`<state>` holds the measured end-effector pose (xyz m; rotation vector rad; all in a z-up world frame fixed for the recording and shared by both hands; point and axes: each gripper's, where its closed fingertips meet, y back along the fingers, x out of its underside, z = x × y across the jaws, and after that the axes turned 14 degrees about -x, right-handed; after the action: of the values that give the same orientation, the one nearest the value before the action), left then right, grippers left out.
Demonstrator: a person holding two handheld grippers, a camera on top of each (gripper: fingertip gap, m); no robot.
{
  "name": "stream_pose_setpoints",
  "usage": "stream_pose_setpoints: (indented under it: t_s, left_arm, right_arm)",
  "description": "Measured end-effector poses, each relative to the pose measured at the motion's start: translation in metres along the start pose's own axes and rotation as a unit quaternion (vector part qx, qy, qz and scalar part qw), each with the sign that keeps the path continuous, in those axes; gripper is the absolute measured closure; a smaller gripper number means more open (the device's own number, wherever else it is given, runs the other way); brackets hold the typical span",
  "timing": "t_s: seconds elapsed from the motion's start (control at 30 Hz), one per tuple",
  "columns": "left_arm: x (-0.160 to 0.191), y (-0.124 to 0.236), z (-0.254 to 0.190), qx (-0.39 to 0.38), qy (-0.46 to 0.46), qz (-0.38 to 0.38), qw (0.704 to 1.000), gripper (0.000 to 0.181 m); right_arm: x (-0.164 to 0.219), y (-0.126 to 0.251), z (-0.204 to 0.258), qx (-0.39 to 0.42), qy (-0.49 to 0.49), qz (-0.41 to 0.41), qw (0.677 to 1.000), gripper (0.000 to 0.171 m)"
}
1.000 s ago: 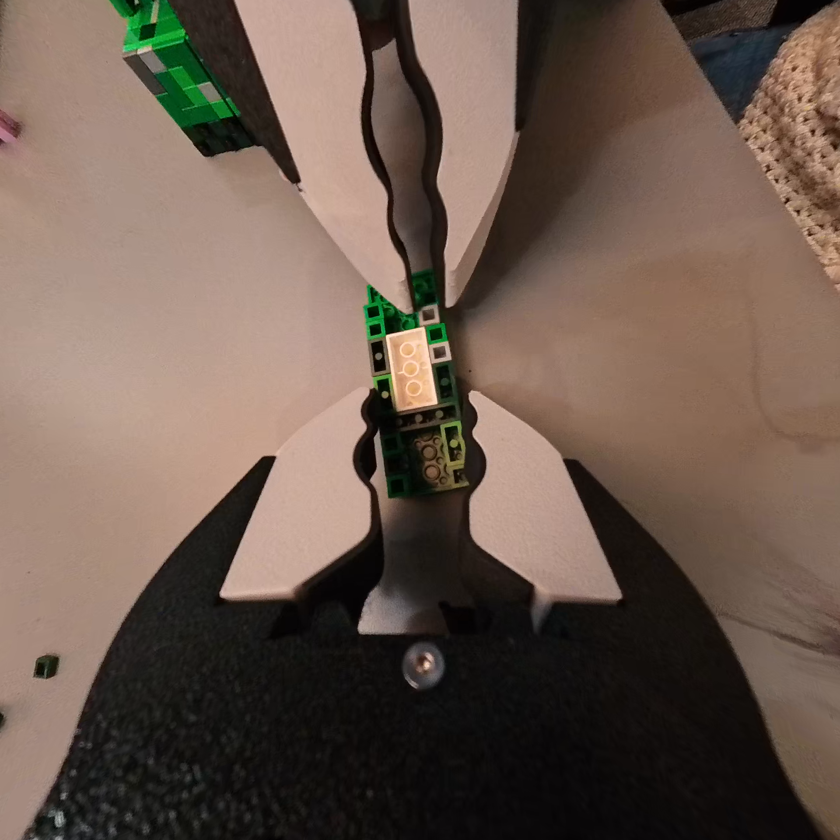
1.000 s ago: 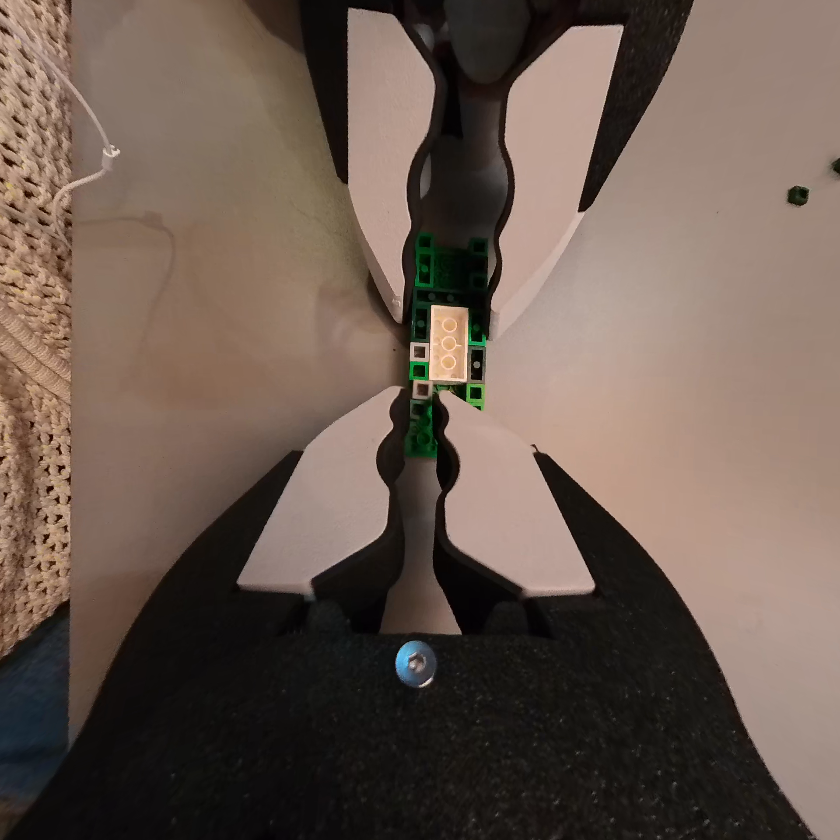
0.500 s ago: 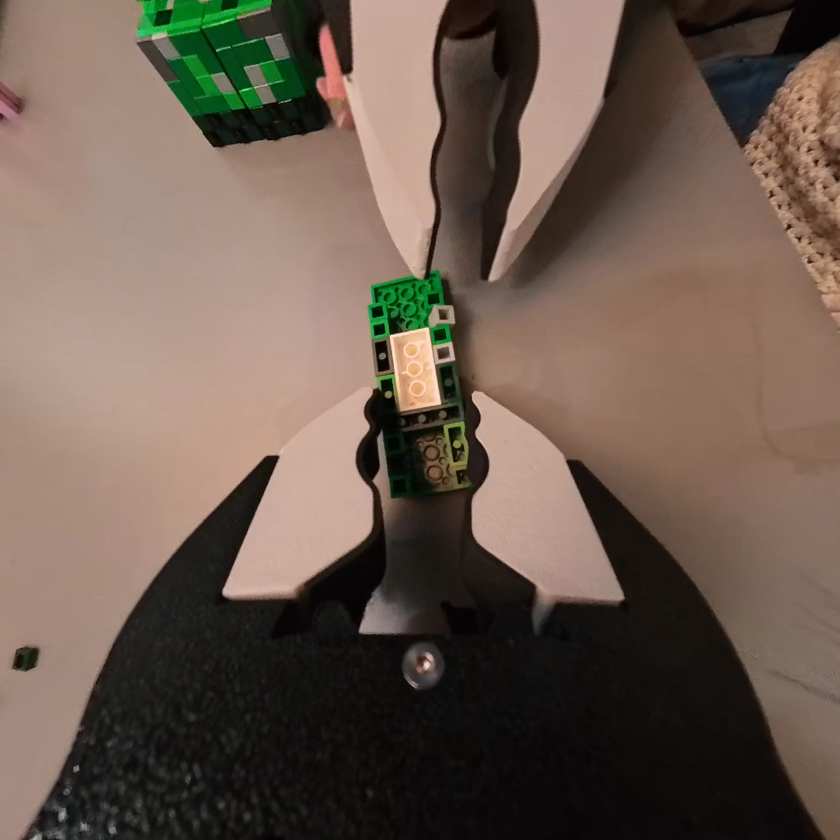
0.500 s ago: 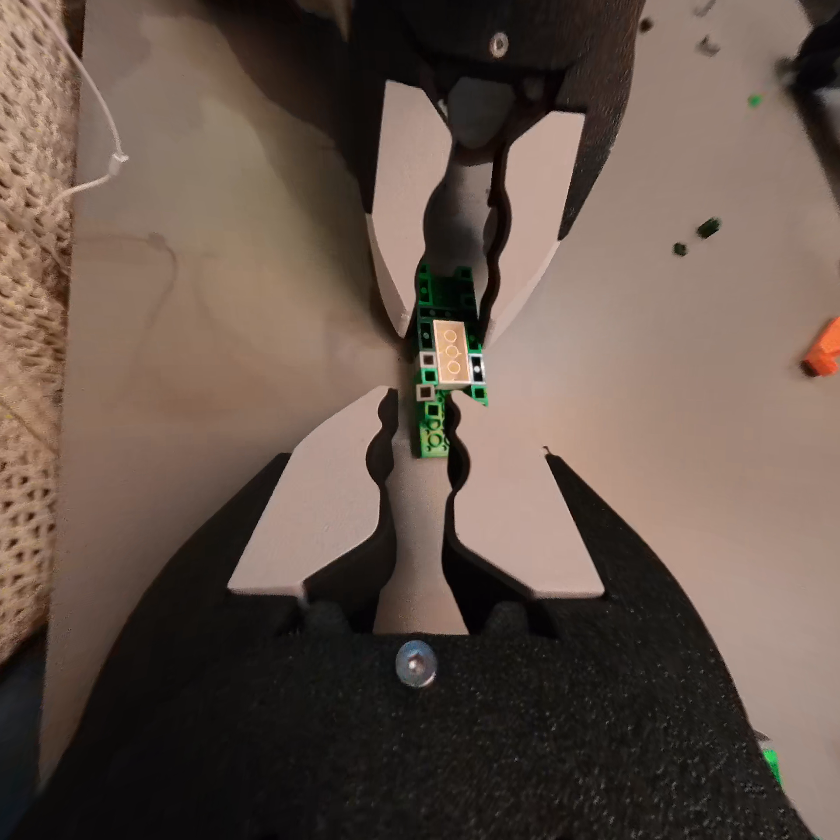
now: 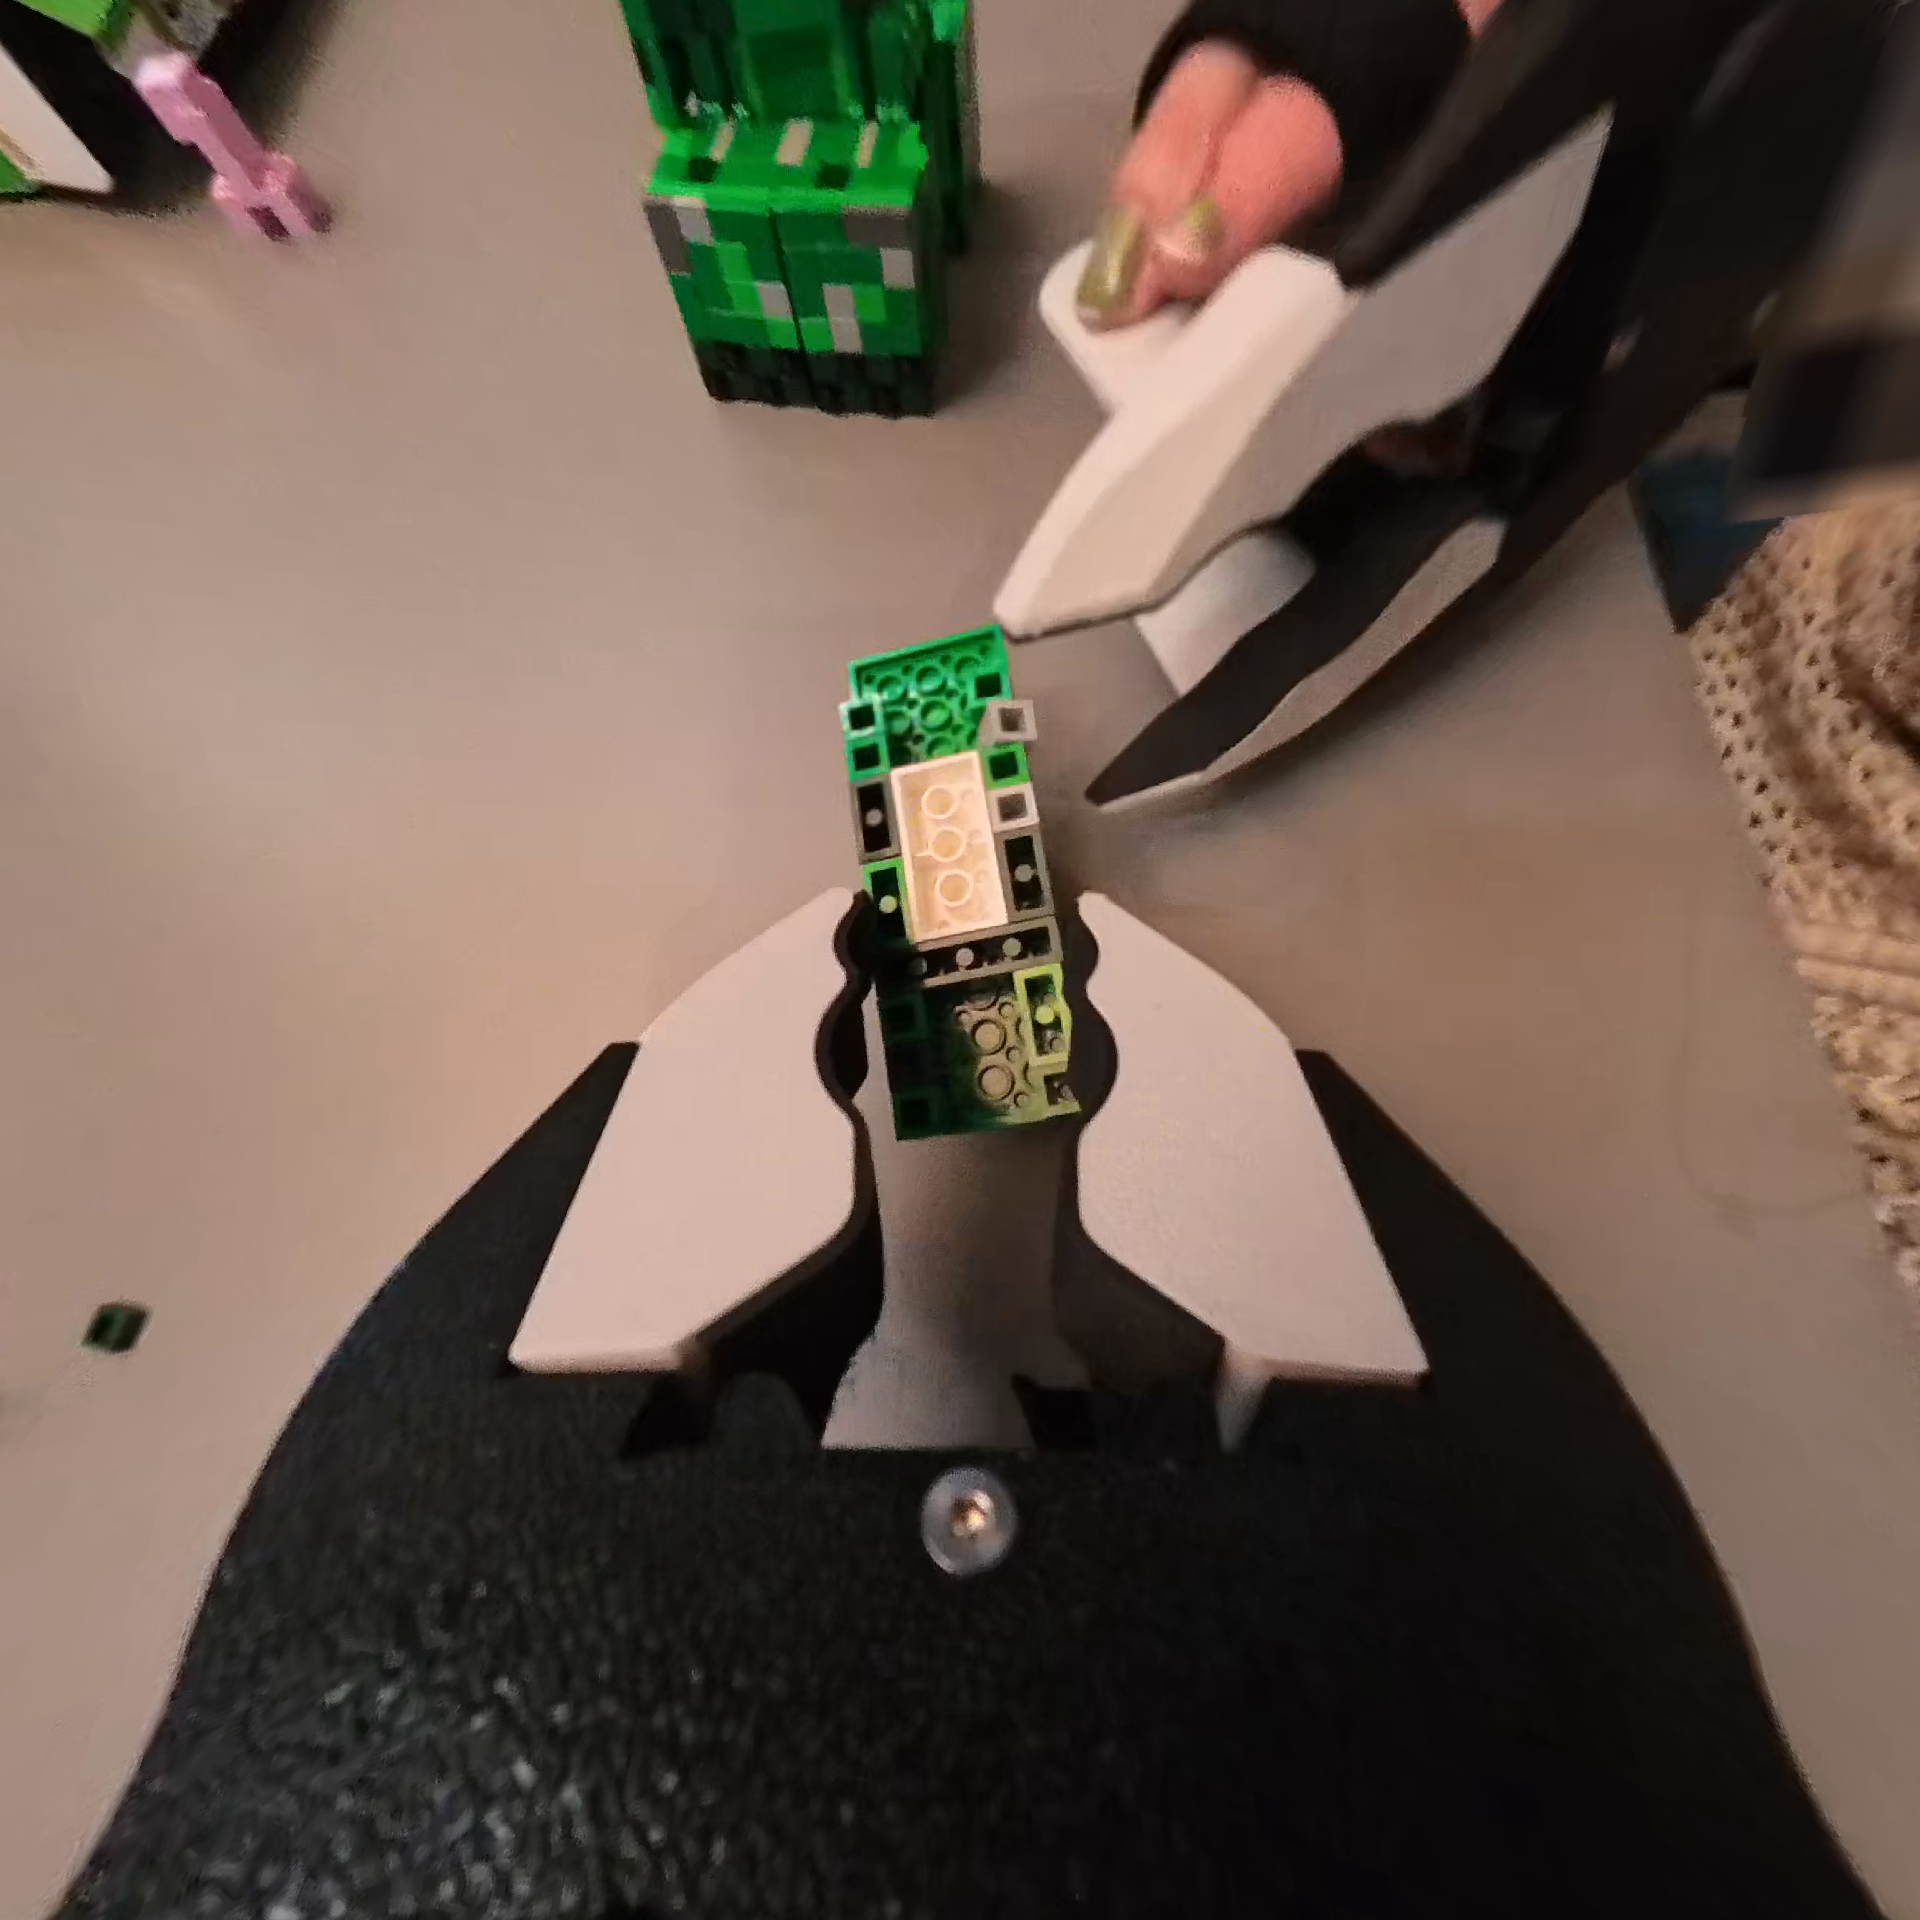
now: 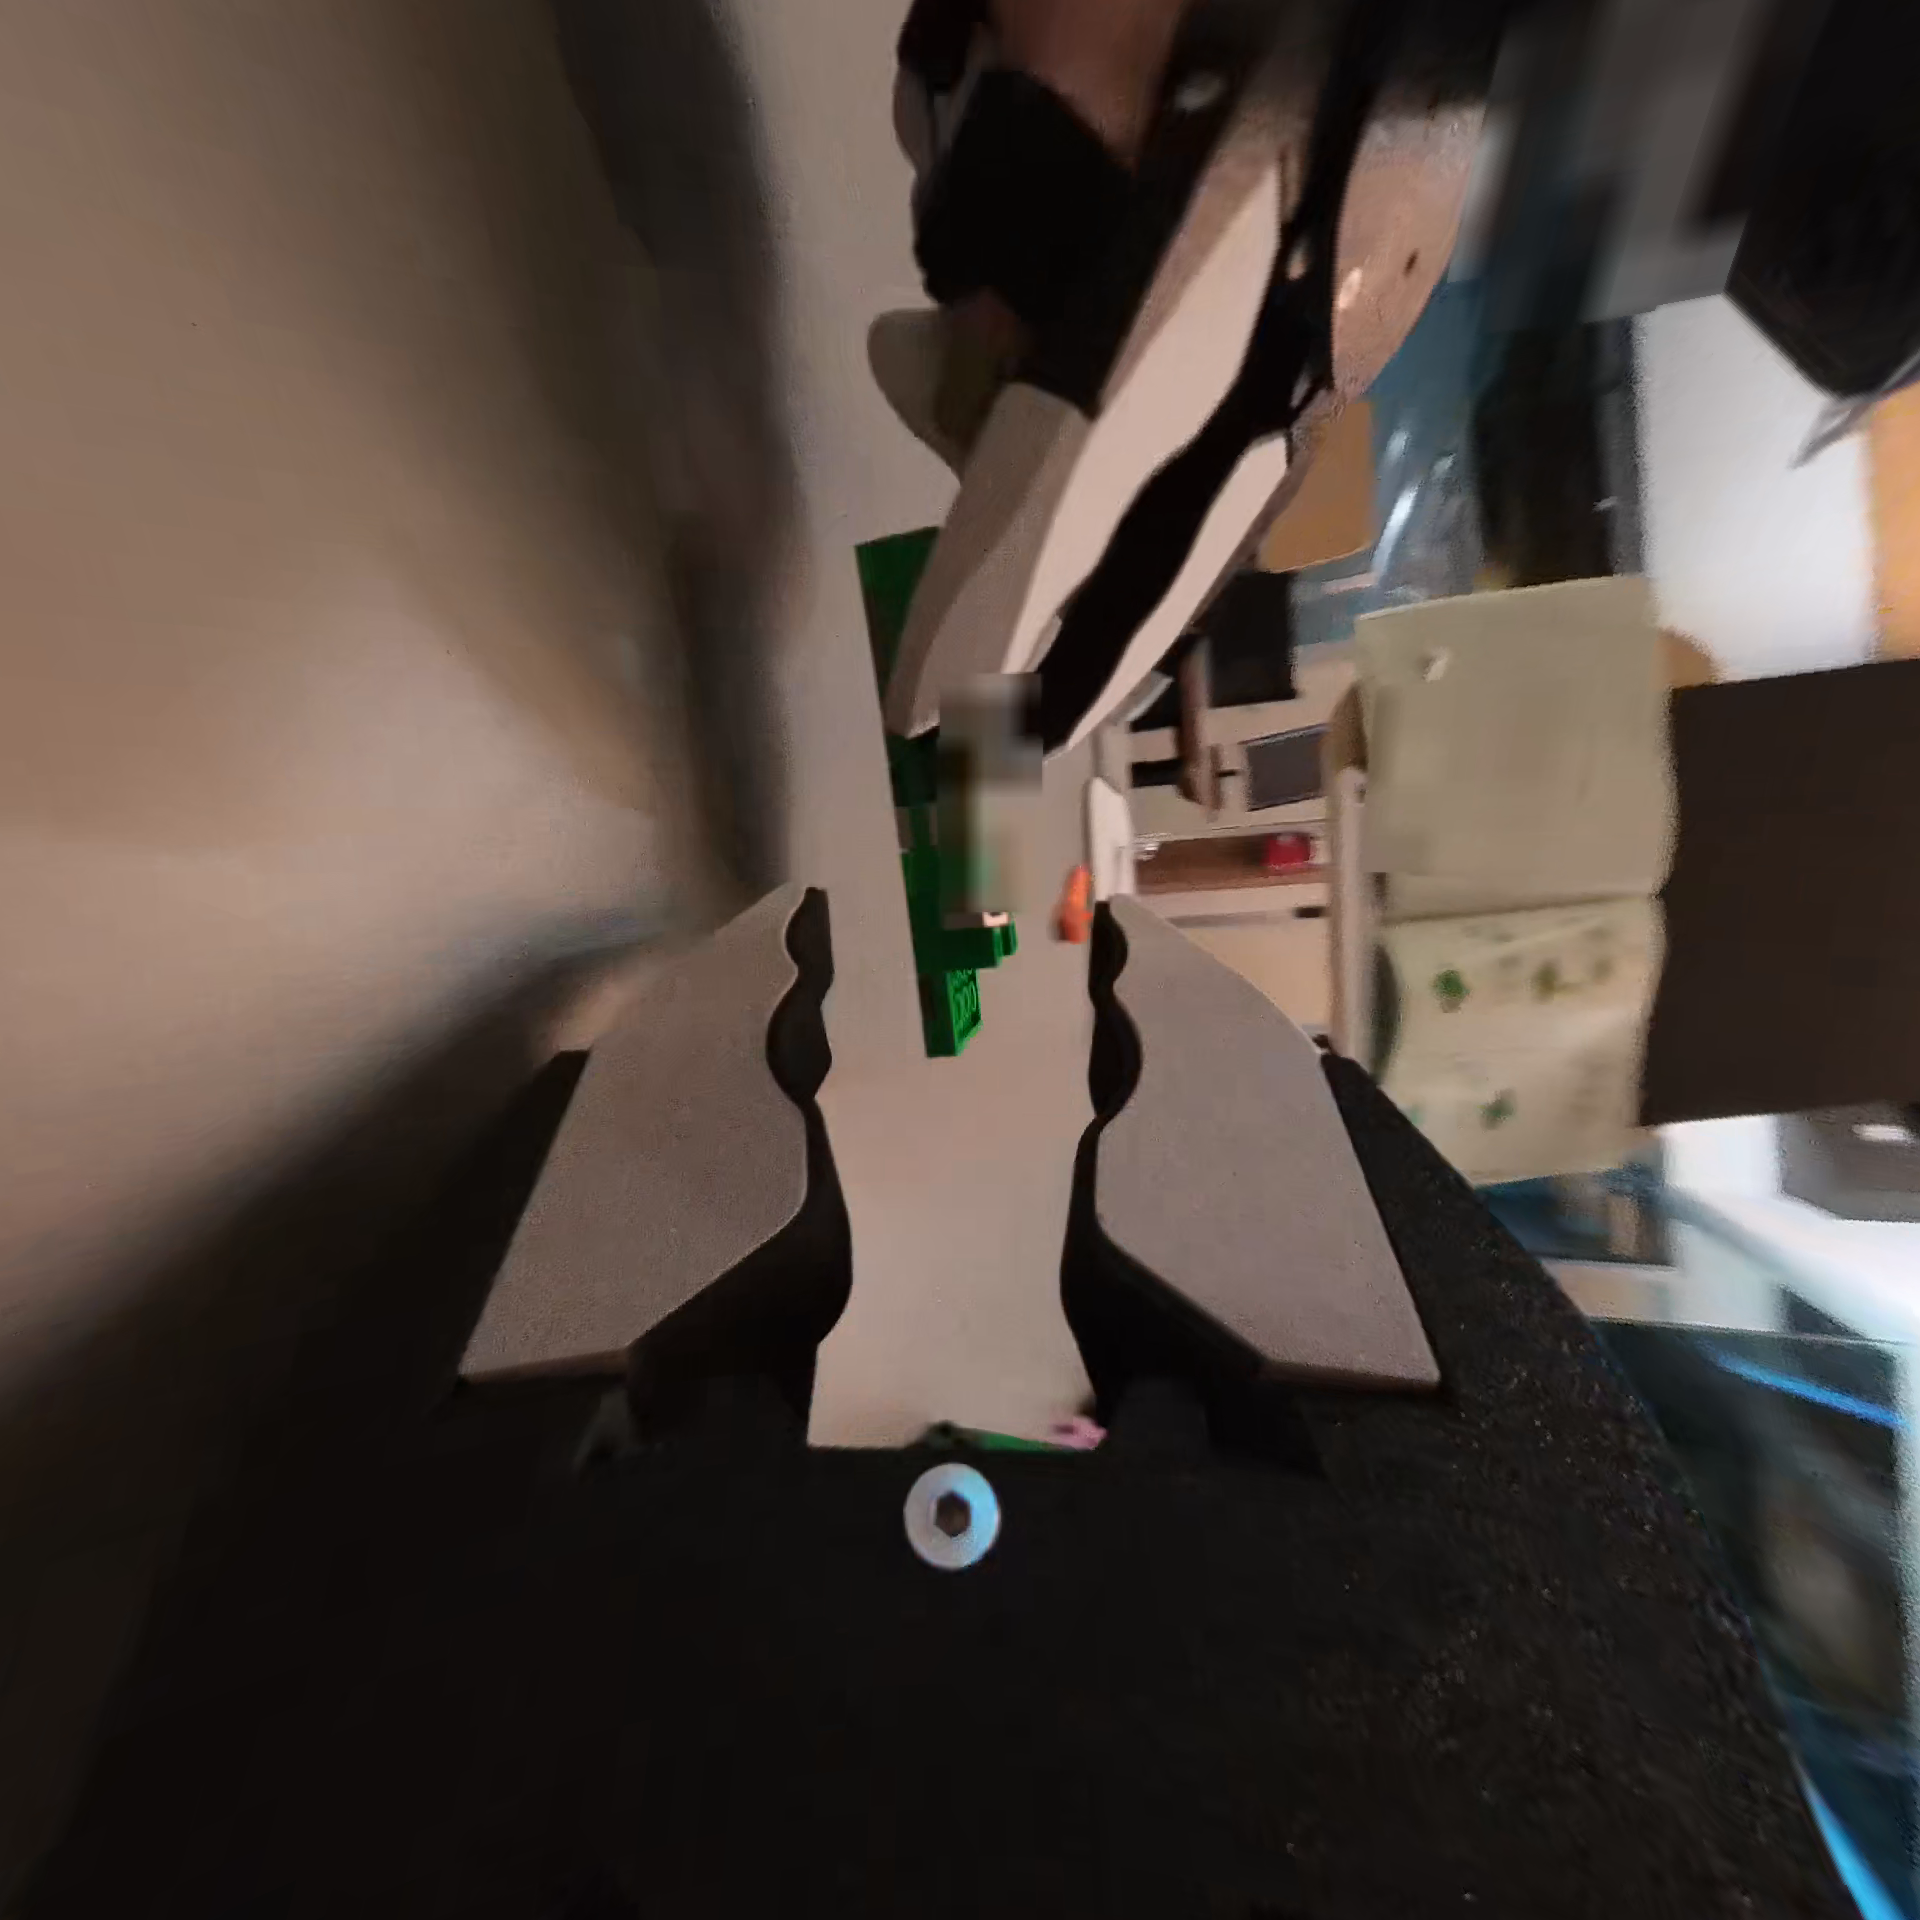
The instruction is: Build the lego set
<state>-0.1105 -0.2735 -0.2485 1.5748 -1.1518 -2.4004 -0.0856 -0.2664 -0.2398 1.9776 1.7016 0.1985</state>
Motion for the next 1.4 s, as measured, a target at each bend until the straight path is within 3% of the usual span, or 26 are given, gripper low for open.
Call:
stream_pose_setpoints:
  t_s: [0.23,0.37,0.5,0.77,0.87,1.0,1.2,1.4]
  left_arm:
    - [-0.014,0.012,0.000,0.005,0.030,-0.018,0.999,0.147]
    - [-0.018,0.014,-0.004,0.019,0.038,-0.024,0.999,0.147]
    - [-0.017,0.015,-0.004,0.003,0.017,-0.019,1.000,0.147]
    - [-0.014,0.013,-0.004,0.002,0.022,-0.012,1.000,0.147]
    - [-0.014,0.012,-0.003,0.009,0.037,-0.016,0.999,0.147]
    - [-0.008,0.010,0.002,0.007,0.049,-0.008,0.999,0.147]
    - [-0.007,0.008,0.001,0.018,0.060,-0.007,0.998,0.147]
    - [-0.003,0.007,0.000,0.018,0.047,0.004,0.999,0.147]
  right_arm:
    - [-0.001,-0.008,-0.020,0.083,0.075,0.046,0.993,0.136]
    - [0.001,-0.010,-0.023,0.083,0.069,0.056,0.993,0.150]
    - [0.003,-0.012,-0.022,0.079,0.068,0.065,0.992,0.153]
    - [0.005,-0.014,-0.019,0.073,0.060,0.079,0.992,0.153]
    - [0.006,-0.015,-0.019,0.063,0.016,0.055,0.996,0.153]
    - [0.010,-0.010,-0.026,0.066,-0.049,0.032,0.996,0.127]
    - [0.009,-0.011,-0.015,0.054,0.004,0.035,0.998,0.152]
    - [0.009,-0.014,-0.009,0.046,0.063,0.060,0.995,0.154]
